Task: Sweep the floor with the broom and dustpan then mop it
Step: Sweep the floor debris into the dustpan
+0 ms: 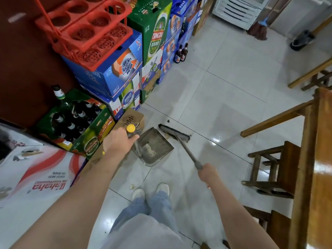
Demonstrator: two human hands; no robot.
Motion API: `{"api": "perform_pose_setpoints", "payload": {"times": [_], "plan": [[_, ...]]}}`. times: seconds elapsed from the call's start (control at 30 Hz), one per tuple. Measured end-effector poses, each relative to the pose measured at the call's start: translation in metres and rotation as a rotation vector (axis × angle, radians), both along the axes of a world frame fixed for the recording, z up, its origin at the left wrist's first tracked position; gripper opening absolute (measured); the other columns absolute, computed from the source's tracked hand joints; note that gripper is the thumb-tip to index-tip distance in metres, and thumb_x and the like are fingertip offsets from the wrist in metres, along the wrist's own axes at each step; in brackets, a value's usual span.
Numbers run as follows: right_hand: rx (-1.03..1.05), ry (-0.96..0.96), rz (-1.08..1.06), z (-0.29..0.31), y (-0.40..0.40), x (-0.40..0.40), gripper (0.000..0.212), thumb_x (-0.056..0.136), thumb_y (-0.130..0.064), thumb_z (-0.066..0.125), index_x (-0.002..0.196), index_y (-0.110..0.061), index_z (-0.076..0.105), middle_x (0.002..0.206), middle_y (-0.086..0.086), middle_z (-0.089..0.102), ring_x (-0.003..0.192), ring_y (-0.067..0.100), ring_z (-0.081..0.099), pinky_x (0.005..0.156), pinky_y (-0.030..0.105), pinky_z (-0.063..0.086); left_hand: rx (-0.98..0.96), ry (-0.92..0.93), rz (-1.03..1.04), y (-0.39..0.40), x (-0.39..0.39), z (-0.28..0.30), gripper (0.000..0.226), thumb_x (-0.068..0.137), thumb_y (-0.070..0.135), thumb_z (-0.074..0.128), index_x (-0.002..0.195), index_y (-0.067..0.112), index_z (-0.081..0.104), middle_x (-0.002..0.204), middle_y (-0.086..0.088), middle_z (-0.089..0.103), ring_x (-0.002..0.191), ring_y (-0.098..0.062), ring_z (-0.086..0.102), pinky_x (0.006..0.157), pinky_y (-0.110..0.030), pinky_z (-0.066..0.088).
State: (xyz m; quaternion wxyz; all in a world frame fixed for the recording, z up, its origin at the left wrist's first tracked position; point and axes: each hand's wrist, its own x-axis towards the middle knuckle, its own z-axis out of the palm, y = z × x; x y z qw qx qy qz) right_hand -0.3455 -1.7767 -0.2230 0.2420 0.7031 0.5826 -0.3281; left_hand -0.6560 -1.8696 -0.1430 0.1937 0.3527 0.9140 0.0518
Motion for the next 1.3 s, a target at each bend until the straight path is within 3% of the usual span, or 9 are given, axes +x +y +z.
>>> {"api": "perform_pose_setpoints", "payload": {"times": [0.13, 0.47, 0.63, 0.97, 1.1, 1.23, 1.3], "plan": [[0.006, 0.012, 0.017, 0.004, -0.014, -0.003, 0.031, 0.092, -0.017, 0.044, 0.119, -0.004, 0.052, 0.116, 0.016, 0.06, 0.104, 0.037, 0.064, 0.081, 0.042, 0.055, -0.011, -0.016, 0.029, -0.018, 0.006, 0.0, 0.047, 0.078, 0.061, 0.063, 0.081, 0.014, 0.059, 0.079, -0.006, 0.066, 0.07, -0.024, 0.06, 0.059, -0.027, 0.048], [0.062, 0.066, 0.01, 0.014, -0.02, 0.018, 0.019, 0.089, -0.018, 0.043, 0.099, -0.007, 0.054, 0.107, 0.016, 0.064, 0.093, 0.04, 0.066, 0.075, 0.042, 0.057, -0.021, -0.029, 0.1, -0.058, 0.023, 0.007, 0.047, 0.077, 0.063, 0.062, 0.071, 0.016, 0.059, 0.069, -0.004, 0.063, 0.067, -0.025, 0.063, 0.066, -0.036, 0.057], [0.098, 0.093, -0.002, 0.016, 0.006, 0.009, 0.033, 0.087, -0.017, 0.041, 0.113, -0.004, 0.056, 0.11, 0.016, 0.064, 0.097, 0.039, 0.066, 0.082, 0.044, 0.057, -0.017, -0.018, 0.147, -0.057, 0.03, 0.009, 0.046, 0.077, 0.062, 0.063, 0.071, 0.017, 0.059, 0.067, -0.002, 0.062, 0.065, -0.024, 0.062, 0.066, -0.036, 0.057], [0.101, 0.116, -0.021, 0.017, 0.036, -0.023, 0.028, 0.09, -0.018, 0.045, 0.113, -0.006, 0.056, 0.11, 0.015, 0.063, 0.096, 0.037, 0.066, 0.082, 0.045, 0.057, -0.043, -0.021, 0.126, -0.044, 0.038, 0.013, 0.046, 0.081, 0.058, 0.063, 0.081, 0.012, 0.062, 0.076, -0.008, 0.065, 0.072, -0.027, 0.062, 0.063, -0.031, 0.051], [0.069, 0.094, -0.007, 0.012, 0.029, -0.024, 0.028, 0.089, -0.017, 0.047, 0.115, -0.006, 0.054, 0.113, 0.014, 0.061, 0.098, 0.037, 0.066, 0.083, 0.046, 0.057, -0.035, -0.014, 0.113, -0.043, 0.035, 0.012, 0.047, 0.08, 0.06, 0.064, 0.082, 0.013, 0.061, 0.076, -0.007, 0.066, 0.074, -0.028, 0.064, 0.066, -0.033, 0.055], [0.025, 0.048, 0.03, 0.009, 0.008, -0.016, 0.029, 0.089, -0.015, 0.045, 0.115, -0.005, 0.054, 0.101, 0.011, 0.057, 0.096, 0.035, 0.065, 0.081, 0.044, 0.057, -0.024, -0.014, 0.101, -0.043, 0.034, 0.013, 0.044, 0.081, 0.058, 0.064, 0.078, 0.015, 0.056, 0.081, -0.009, 0.067, 0.078, -0.03, 0.065, 0.067, -0.034, 0.054], [0.014, 0.036, 0.045, 0.009, -0.007, -0.009, 0.029, 0.088, -0.012, 0.044, 0.115, -0.006, 0.054, 0.107, 0.012, 0.059, 0.099, 0.034, 0.063, 0.08, 0.044, 0.057, -0.02, -0.012, 0.094, -0.044, 0.034, 0.015, 0.043, 0.081, 0.057, 0.064, 0.076, 0.016, 0.052, 0.082, -0.01, 0.067, 0.079, -0.03, 0.065, 0.066, -0.032, 0.053]]}}
